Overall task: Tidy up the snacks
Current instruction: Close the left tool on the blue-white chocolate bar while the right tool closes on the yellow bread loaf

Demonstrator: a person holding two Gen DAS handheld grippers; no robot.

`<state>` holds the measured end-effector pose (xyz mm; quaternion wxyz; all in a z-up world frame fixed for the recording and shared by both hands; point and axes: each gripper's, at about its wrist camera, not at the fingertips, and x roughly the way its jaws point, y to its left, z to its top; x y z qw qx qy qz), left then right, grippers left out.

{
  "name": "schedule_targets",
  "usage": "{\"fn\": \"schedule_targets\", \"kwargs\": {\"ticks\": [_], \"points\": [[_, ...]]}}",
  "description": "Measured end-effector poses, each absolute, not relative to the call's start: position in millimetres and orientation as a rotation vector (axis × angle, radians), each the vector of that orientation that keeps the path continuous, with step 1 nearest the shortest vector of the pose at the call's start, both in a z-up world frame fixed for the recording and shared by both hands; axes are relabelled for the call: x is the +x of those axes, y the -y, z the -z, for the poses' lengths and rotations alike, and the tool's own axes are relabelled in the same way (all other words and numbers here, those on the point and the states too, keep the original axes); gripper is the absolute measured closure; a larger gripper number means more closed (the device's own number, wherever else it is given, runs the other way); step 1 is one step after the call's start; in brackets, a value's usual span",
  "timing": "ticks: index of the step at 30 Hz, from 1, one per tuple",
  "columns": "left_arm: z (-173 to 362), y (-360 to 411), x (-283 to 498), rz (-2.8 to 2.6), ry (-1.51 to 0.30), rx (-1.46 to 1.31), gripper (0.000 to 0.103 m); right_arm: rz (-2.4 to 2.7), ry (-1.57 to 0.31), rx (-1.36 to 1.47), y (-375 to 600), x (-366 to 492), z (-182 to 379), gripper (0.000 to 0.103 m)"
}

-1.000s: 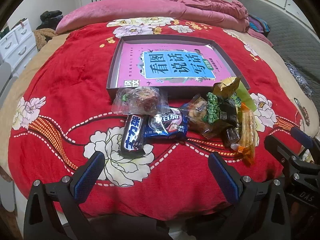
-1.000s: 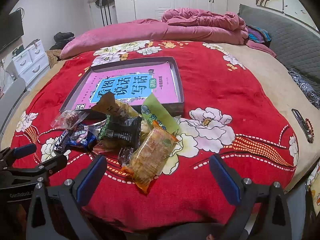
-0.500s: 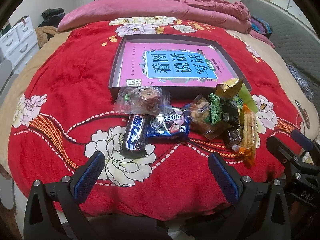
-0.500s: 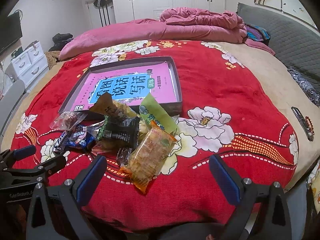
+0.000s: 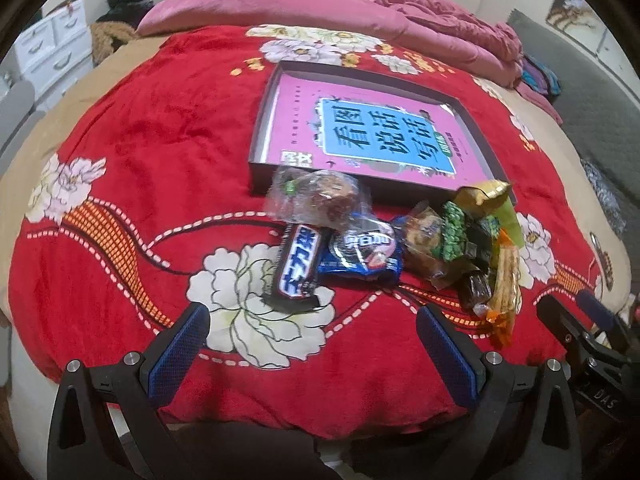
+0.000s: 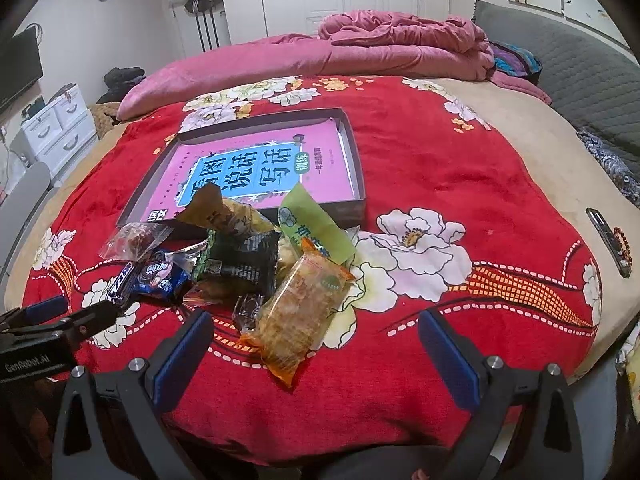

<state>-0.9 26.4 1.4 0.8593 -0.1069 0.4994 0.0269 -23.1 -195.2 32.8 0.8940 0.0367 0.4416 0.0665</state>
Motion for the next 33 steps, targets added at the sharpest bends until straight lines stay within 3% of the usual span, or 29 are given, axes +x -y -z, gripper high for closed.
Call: {"fn": "schedule_targets", "kwargs": {"ticks": [12,23,26,33], "points": [[19,-49,16,-0.08,-1.138,-0.344,0.001,-0.099,-0.981,0.118,204,-12,-19,0.0],[18,-46,41,-0.053,-1.15,-0.242,0.007,-0.083,-1.068,0.255,224,3,0,0.002],[20,-53,42,-0.036,-1.154,-0.272,0.01,-0.099,-1.086,0.284,223,9,5,0.008],[27,-57,46,0.007,-1.18,-0.303,0.022,-0.198,-1.124,0.365,214,21,17,0.035]]}}
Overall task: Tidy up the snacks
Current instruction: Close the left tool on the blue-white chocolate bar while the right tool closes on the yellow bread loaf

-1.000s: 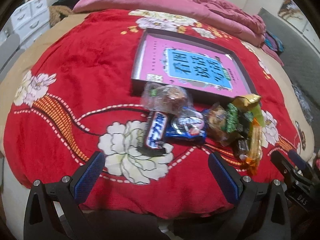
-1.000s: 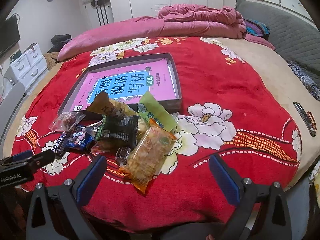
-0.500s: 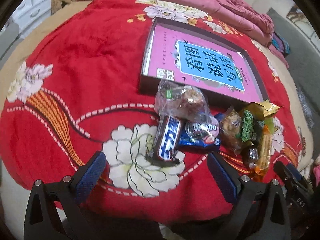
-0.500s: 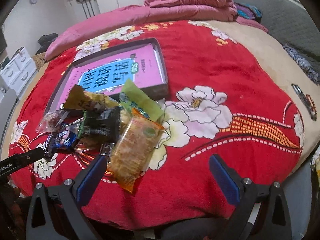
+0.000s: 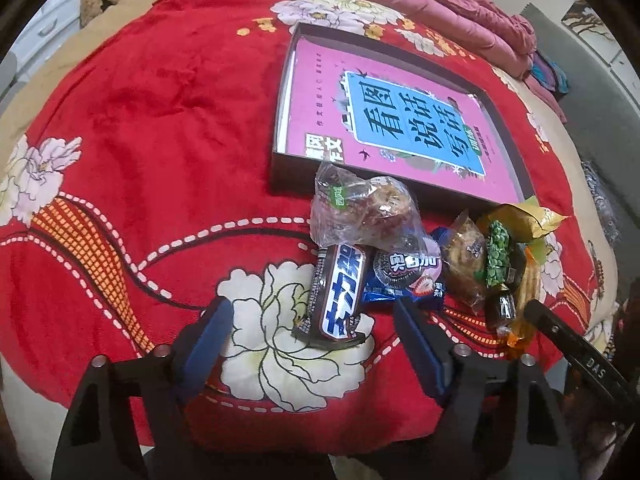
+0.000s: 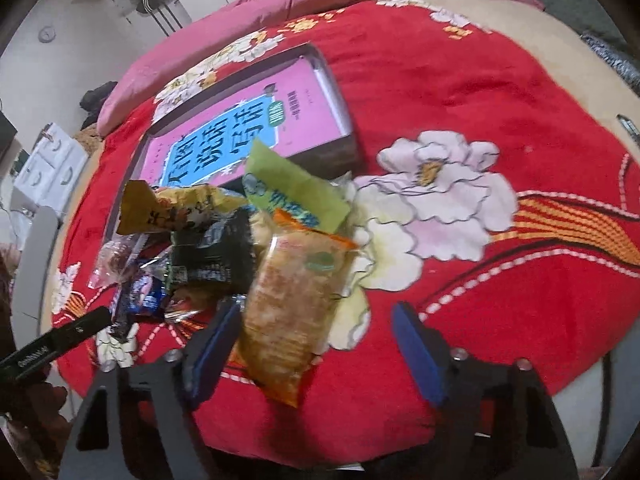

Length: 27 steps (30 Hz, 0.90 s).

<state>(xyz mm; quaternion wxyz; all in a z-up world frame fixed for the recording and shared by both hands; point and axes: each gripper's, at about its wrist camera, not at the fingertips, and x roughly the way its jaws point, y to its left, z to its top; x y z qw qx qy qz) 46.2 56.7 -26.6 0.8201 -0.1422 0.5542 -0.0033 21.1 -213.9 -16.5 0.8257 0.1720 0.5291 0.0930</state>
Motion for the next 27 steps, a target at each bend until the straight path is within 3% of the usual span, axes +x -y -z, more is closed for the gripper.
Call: {"fn": "schedule_targets", "kwargs": {"ticks": [6,19,27], "points": [[32,-56,54,0.049,-1.199,-0.329,0.039,-0.239,-1.146,0.426,212,29,25,0.06],[40,-51,68,0.075,-1.23,-0.304,0.069,-0.237,-1.072,0.387,213,28,15,0.062],[44,-42,80,0.071,-1.243,-0.268,0.073,-0.242,-1.053,0.402,215,28,12,0.062]]}}
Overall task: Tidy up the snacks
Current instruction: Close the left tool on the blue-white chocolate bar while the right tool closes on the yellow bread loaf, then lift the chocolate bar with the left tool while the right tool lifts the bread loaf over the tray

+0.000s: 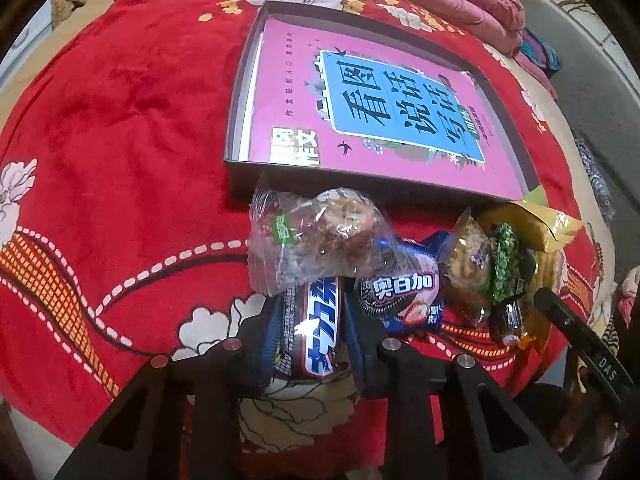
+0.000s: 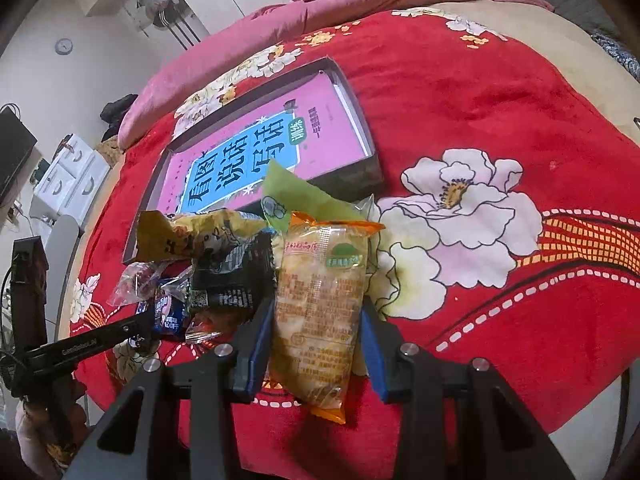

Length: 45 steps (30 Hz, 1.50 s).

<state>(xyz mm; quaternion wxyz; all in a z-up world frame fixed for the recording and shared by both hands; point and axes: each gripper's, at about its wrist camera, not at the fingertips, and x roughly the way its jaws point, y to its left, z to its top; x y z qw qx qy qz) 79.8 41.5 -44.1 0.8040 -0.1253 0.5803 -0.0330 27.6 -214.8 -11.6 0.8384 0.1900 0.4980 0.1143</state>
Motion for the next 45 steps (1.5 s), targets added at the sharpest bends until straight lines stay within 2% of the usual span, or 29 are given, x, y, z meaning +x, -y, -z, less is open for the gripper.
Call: {"fn": "schedule_targets", "kwargs": {"ticks": [12,24,45], "points": [[44,-45,77,0.104,-1.236,-0.299,0.074,-0.256,-1.02,0.404,214,25,7,0.062],[29,-43,42,0.143,-1.226,-0.338,0.074,-0.256,-0.981,0.406,216,23,1,0.062],[-26,-44,34,0.151,-1.06,-0.353,0.074,-0.224,-0.852,0.343,221,20,-23,0.062]]}}
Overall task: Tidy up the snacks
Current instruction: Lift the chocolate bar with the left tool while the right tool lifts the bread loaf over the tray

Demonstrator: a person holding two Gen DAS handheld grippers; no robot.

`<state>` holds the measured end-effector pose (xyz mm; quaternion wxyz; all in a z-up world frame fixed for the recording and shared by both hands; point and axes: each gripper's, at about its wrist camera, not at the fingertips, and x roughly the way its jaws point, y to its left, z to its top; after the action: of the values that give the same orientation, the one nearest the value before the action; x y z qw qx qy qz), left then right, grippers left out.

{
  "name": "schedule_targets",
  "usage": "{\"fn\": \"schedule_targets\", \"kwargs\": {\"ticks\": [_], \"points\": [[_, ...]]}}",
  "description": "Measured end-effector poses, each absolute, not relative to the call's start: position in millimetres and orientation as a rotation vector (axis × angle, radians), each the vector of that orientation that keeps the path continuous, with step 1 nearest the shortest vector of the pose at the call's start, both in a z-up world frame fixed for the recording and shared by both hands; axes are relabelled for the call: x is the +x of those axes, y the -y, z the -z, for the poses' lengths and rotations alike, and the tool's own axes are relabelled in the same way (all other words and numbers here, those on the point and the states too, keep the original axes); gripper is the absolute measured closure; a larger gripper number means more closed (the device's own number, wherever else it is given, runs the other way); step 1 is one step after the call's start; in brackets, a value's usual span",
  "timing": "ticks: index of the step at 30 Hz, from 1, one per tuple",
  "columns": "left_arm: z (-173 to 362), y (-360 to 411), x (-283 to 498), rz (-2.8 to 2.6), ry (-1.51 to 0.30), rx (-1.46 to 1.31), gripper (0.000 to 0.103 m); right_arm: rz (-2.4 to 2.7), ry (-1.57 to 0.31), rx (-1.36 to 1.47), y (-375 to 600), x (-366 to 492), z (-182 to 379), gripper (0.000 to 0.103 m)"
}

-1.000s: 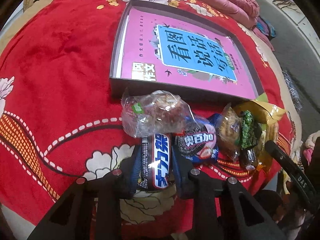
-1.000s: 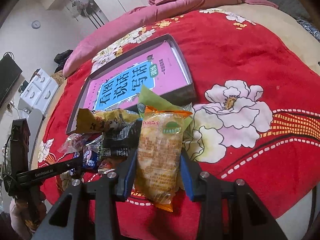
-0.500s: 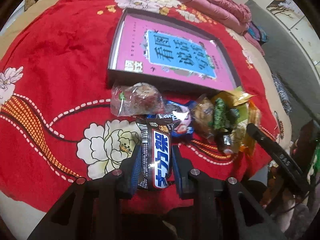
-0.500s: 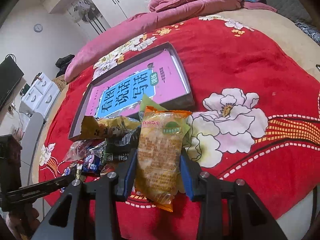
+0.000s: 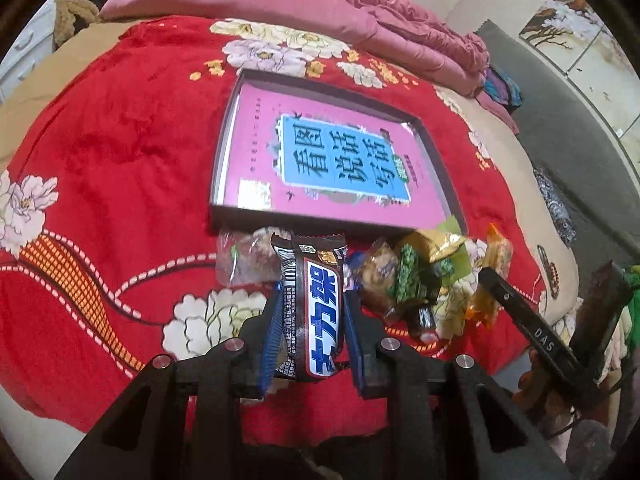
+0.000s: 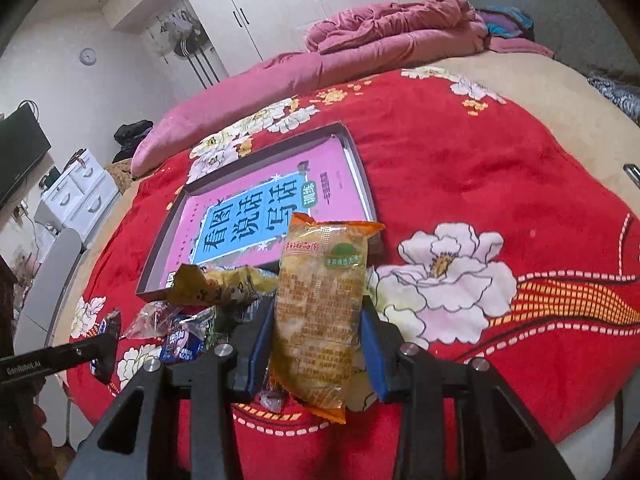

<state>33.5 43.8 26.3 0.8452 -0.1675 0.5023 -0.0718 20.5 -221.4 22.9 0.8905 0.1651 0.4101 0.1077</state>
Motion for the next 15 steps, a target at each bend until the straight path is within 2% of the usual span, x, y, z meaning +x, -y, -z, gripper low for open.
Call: {"fn": "schedule_targets", "kwargs": {"ticks": [15], "points": [[-36,-34,66,0.106,-0.996,-0.353,0.074,-0.221,-0.759,0.309,223,42,-33,0.062]]}}
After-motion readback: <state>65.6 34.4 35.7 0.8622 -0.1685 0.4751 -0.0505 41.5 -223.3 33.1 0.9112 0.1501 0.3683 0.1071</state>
